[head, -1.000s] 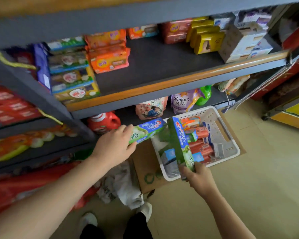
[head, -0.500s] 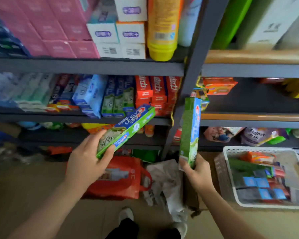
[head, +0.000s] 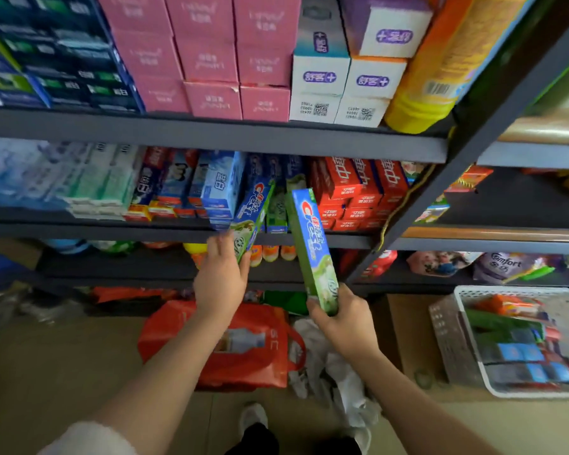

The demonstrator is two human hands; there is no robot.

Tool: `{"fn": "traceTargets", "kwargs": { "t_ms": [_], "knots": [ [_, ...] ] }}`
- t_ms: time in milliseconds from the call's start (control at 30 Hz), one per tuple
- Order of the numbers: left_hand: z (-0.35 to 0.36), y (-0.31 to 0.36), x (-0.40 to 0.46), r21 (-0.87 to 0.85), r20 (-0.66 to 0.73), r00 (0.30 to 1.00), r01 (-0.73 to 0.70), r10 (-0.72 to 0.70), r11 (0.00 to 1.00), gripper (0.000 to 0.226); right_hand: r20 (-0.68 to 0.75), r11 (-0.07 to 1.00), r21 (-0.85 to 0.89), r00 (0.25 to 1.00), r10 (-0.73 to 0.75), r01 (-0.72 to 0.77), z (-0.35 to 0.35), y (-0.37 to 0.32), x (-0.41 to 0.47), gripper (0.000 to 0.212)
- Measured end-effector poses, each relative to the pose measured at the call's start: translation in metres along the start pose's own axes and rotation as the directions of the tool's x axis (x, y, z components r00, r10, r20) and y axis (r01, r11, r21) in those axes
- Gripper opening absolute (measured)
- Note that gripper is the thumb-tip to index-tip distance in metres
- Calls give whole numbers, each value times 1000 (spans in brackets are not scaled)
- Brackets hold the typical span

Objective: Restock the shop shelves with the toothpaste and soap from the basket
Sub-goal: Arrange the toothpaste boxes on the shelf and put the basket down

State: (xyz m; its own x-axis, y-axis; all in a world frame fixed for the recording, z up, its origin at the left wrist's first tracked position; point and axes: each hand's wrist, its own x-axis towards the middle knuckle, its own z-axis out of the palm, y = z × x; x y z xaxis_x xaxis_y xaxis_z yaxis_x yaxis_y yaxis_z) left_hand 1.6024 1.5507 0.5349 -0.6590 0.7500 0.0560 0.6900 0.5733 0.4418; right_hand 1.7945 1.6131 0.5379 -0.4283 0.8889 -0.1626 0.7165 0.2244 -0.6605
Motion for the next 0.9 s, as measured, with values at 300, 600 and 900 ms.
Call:
{"fn": "traceTargets", "kwargs": {
  "t_ms": [300,600,900],
  "knots": [
    [5,-13,23,-178,252,949,-149,191,973,84,-14,990,-132,999,43,-45,14,-83,75,55],
    [7,-20,34,77,223,965,-158,137,984,55,23,920,-392,999,23,-12,30,-117,111,80],
    [26,-12,62,71,114,992,-64,55,995,43,118,828,-559,993,17,53,35,-113,122,80]
  ]
}}
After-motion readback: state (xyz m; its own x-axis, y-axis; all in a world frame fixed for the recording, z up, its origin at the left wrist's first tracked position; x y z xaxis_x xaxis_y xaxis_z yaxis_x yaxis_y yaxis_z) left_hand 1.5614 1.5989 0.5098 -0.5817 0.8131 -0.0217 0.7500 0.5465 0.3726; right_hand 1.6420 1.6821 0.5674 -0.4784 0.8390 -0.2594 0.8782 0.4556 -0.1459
